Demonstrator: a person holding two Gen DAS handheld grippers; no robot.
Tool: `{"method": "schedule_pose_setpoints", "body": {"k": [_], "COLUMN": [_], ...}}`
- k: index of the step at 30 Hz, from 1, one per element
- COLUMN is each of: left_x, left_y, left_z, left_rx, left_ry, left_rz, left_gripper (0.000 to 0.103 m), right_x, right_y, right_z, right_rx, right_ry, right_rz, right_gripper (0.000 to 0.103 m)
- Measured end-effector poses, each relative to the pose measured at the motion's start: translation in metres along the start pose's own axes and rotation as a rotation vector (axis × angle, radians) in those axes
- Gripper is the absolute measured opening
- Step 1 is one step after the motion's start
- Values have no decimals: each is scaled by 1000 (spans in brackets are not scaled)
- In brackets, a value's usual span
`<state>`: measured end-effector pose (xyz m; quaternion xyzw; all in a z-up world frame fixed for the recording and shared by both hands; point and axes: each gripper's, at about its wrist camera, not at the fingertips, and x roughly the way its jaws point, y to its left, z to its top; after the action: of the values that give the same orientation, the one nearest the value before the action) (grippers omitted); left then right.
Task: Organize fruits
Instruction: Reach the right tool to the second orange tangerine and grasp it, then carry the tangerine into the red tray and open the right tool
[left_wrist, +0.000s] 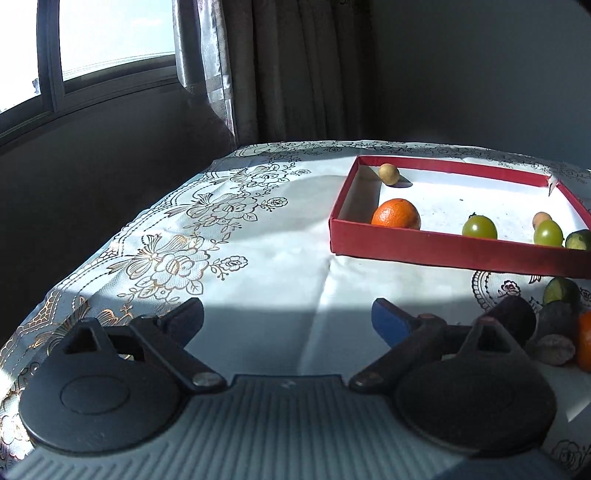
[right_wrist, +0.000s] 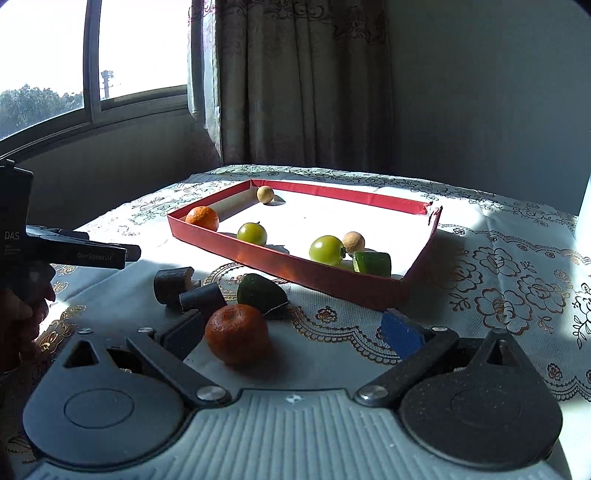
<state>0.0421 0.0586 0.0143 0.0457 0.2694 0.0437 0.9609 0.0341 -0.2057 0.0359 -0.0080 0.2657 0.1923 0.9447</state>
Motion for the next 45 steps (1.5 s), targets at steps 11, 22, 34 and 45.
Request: {"method": "schedule_pose_setpoints", "body": {"k": [11,22,34,45], "left_x": [6,7,7,8], "left_y": [-3,-2,-2,0], "left_z": [0,-1,-1,-2], "left_rx": [17,7,0,-11], "left_ry": [22,30,39,46], "left_rz": [5,3,-2,-13], "left_gripper": [100,100,100,100], "right_x": [30,44,38,18], "right_y": [26,19,17,-20], "right_z": [3,4,6,55], "right_rx": [-73,-29,-1,54], "right_ry": [93,142,119,-48], "right_rz": [36,57,71,-49], "right_gripper": [84,51,43,43]}}
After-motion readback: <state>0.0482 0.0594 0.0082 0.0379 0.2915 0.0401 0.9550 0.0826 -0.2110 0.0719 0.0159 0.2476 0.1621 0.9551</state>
